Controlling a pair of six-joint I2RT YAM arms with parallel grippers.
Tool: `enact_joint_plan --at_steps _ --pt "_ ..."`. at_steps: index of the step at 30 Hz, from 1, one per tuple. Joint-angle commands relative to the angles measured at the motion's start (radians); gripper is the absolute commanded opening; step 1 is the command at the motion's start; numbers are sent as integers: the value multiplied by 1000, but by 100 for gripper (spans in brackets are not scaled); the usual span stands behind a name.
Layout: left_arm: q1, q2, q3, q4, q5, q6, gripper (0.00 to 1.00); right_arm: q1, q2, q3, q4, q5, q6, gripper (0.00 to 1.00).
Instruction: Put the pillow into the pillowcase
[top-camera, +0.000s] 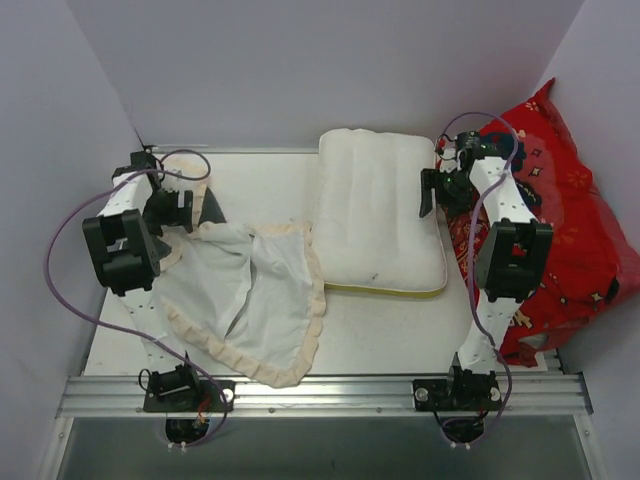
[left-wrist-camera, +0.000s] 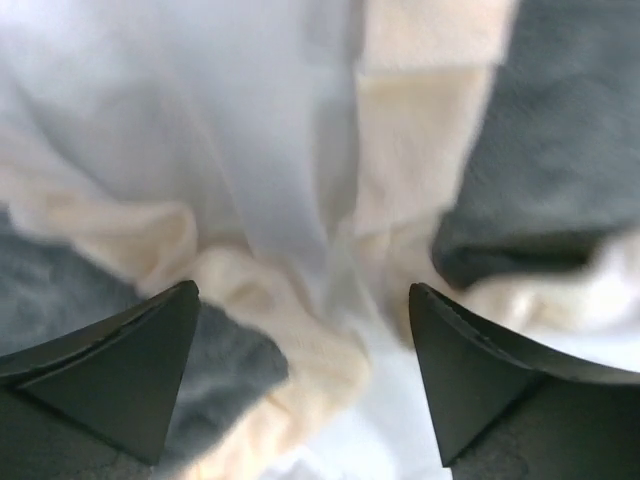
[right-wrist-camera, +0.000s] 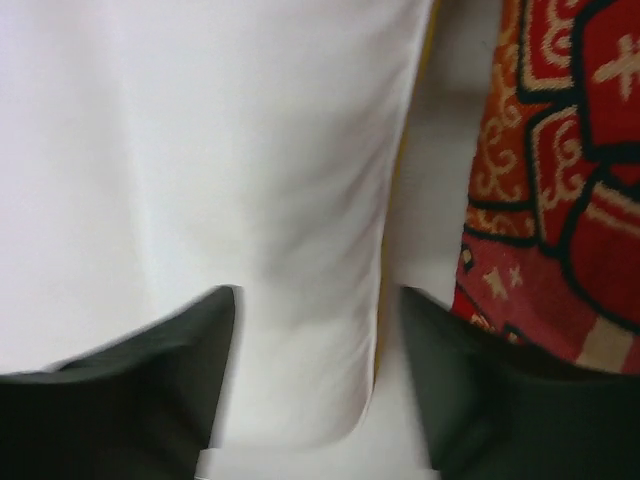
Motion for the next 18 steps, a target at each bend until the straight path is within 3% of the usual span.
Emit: enact_joint_plan --at_steps 1,4,9,13,18 --pt "6 -226 -17 -14 177 61 97 31 -185 -18 -102 -44 -105 77" --pt "-14 -339 -28 -16 249 99 98 89 -291 -69 -102 -96 -139 91" --pt "-109 -356 -53 -30 222 145 97 215 -373 -114 -102 -174 -129 89" --pt "-172 -254 -74 -13 197 164 97 308 -321 -91 -108 -170 -89 88" --pt "-190 -160 -119 26 156 153 89 339 -240 -95 -132 -171 -78 88"
